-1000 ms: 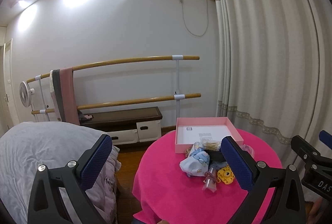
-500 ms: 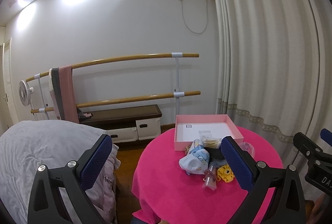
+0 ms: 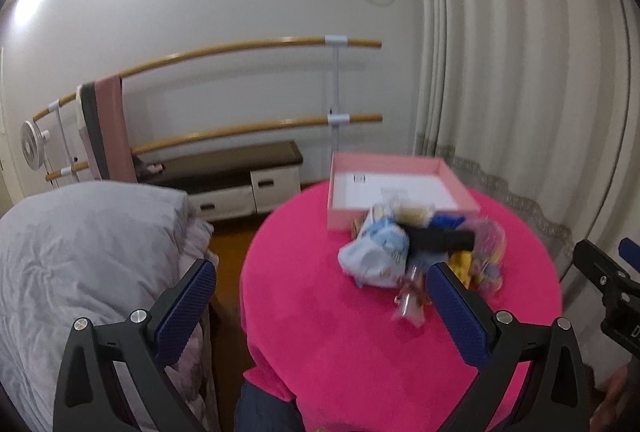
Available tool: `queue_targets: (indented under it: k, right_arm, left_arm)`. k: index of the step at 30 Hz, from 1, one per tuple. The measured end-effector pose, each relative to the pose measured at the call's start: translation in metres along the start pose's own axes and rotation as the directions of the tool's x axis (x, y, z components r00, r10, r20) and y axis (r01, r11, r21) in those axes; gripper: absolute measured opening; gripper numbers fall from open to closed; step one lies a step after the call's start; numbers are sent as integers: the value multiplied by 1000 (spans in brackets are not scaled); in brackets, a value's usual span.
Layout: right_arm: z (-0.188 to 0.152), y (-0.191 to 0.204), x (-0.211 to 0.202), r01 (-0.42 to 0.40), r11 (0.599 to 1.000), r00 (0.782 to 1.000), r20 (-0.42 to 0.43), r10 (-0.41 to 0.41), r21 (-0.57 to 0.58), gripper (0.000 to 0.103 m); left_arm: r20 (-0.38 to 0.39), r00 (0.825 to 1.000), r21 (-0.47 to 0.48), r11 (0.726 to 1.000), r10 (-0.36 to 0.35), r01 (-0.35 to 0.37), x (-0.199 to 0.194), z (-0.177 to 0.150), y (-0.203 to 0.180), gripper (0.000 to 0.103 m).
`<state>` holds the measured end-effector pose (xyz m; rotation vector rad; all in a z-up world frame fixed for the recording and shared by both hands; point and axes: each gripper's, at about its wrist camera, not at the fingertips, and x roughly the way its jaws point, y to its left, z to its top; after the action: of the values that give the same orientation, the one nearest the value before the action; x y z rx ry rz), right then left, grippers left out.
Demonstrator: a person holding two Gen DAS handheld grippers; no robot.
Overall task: Organize soft objects
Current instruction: 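Grasp the clear plastic tube with the left gripper while the right grasps the organza bow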
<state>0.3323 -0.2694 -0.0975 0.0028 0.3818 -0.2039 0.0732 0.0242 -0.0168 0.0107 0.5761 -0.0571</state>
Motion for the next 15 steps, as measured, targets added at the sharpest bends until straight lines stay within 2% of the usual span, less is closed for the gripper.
queue_targets:
  k: [5,9,15]
  right_arm:
    - [-15,-5,42,-1,1000,995,-101,0,-4,103]
    - [-26,-10,73,-12,1000,985,-170,11,-4,103]
    - [-36,-13,110,-21,1000,972,-233,21,4,102]
  left_arm:
    - [-123,992,2,1000,-18,19,46,2,-3,103]
    - [-188,982,6,999,-34,36,75,2,-10,103]
    - [-216,975,16,999,-46,51,112,3,-21,103]
